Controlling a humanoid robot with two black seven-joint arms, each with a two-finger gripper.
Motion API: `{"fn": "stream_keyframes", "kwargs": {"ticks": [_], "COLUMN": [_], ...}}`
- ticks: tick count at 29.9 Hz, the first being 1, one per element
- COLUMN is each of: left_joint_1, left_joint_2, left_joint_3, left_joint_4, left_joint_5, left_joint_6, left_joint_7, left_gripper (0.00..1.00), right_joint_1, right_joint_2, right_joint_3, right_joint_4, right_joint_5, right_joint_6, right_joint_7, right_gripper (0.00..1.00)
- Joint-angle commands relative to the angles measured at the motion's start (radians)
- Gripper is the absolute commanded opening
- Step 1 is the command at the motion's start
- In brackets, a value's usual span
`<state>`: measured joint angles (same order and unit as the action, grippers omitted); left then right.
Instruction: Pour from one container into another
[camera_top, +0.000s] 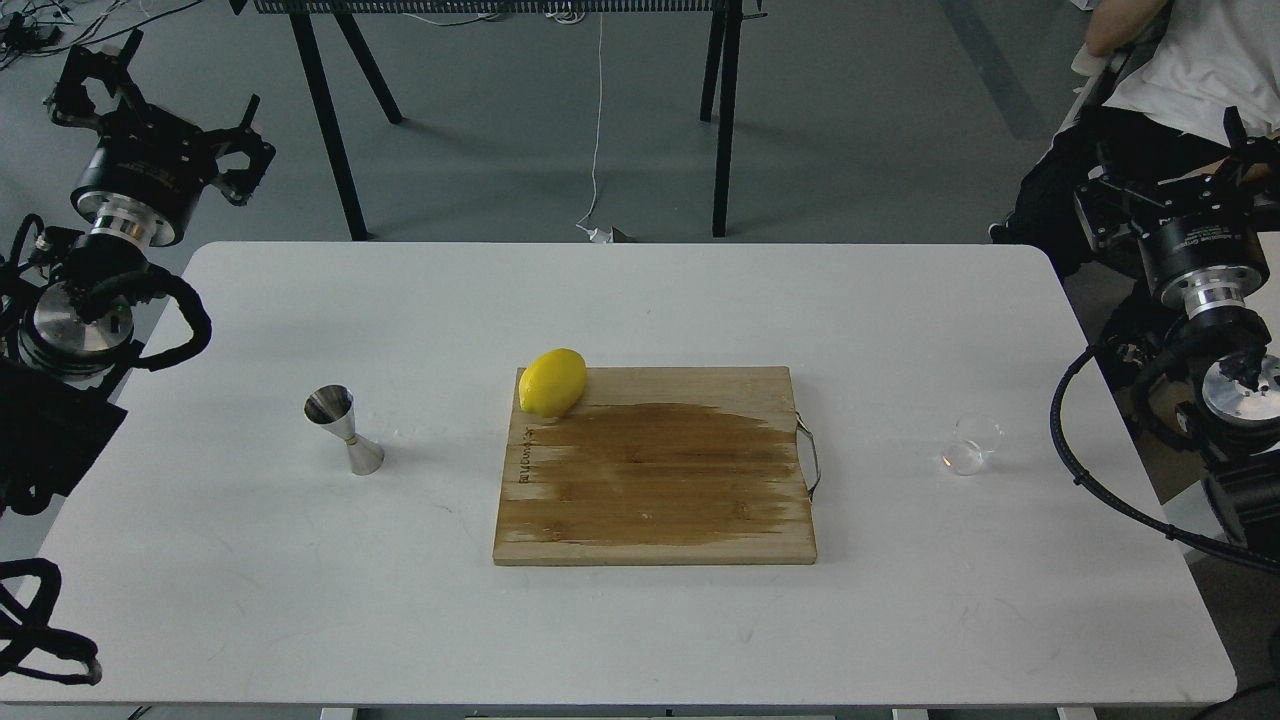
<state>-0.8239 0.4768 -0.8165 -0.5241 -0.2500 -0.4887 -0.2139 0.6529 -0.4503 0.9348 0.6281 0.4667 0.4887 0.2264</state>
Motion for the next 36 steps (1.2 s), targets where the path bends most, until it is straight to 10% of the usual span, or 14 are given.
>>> {"fn": "stream_keyframes", "kwargs": {"ticks": [1, 12, 27, 36], "left_joint_1": [-0.004, -0.006, 0.121, 0.434], "left_joint_2": [0.002, 0.078, 0.473, 0.512], "left_joint_3": [0.013, 0.048, 0.131, 0.134], "left_joint_4": [-0.001, -0.057, -0.698, -1.002], "left_joint_5": [0.001, 0.055, 0.713, 1.405], "left_joint_6": [0.000, 0.000, 0.000, 0.409], "left_joint_7": [0.007, 0.005, -0.065, -0.071], "left_gripper": [1.00, 1.00, 0.99, 0.99], "right_joint_1": [-0.003, -0.003, -0.018, -0.016], "right_joint_2": [0.002, -0.013, -0.103, -0.091], "right_joint_3": [-0.005, -0.002, -0.030, -0.040], "right_joint_4": [0.001, -0.011, -0.014, -0.007], "right_joint_5": [-0.003, -0.014, -0.049, -0.049], "right_joint_6": [0.000, 0.000, 0.000, 0.000], "right_joint_7": [-0.006, -0.004, -0.007, -0.007], "right_gripper": [1.00, 1.00, 1.00, 1.00]}}
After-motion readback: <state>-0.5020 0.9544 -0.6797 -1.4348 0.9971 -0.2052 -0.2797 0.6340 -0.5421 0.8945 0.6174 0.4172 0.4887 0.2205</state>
